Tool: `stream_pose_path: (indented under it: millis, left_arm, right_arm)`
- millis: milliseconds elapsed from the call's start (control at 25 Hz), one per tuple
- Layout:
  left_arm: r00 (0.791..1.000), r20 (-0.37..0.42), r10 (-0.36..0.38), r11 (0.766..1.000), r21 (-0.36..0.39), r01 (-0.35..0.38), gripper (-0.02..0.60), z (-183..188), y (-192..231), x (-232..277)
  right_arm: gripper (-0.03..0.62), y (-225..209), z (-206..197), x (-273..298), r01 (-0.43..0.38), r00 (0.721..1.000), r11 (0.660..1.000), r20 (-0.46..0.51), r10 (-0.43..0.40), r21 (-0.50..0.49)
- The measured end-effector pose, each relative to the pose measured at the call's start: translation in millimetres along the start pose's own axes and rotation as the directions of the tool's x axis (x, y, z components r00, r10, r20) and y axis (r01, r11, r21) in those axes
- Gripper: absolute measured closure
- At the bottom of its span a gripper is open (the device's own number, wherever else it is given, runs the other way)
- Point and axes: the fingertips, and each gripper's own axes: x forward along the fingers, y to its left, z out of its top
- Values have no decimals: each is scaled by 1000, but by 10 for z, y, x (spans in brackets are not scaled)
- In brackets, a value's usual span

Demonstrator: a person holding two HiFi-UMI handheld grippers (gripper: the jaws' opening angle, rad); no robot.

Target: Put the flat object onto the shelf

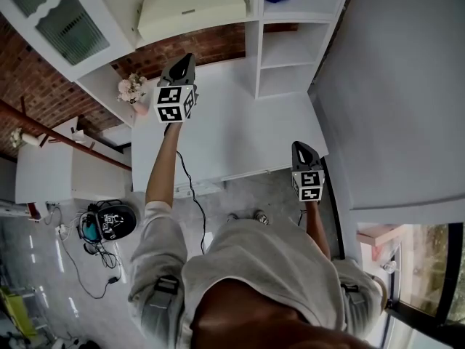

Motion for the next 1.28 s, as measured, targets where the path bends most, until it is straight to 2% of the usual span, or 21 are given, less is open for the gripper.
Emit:
stream_pose_path:
  millis: [680, 880, 1040, 1160, 1280]
  left_arm:
    - [998, -57, 6, 994, -105, -12, 568, -835, -608, -1387]
    - [996, -84, 33, 989, -143, -45, 567, -1060, -725, -1730]
    - [991, -132, 35, 990, -128, -52, 568, -1261, -858, -1963]
    - [984, -176, 6, 994, -111, -25, 568, -1423, -1030, -2108]
    - [983, -186, 4, 990, -135, -30, 568, -1521, -1138, -2241]
  right_arm:
    - [566, 611, 107, 279, -163, 986, 985, 26, 165, -60]
    - [566, 835, 184, 341, -215, 975, 974, 42, 219, -73]
    - [566, 950, 231, 365, -241, 968, 967, 56, 245, -79]
    - [566, 1014, 277, 365, -255, 963, 963, 65, 261, -83]
    - [566, 1050, 317, 352, -263, 960, 961, 74, 270, -89]
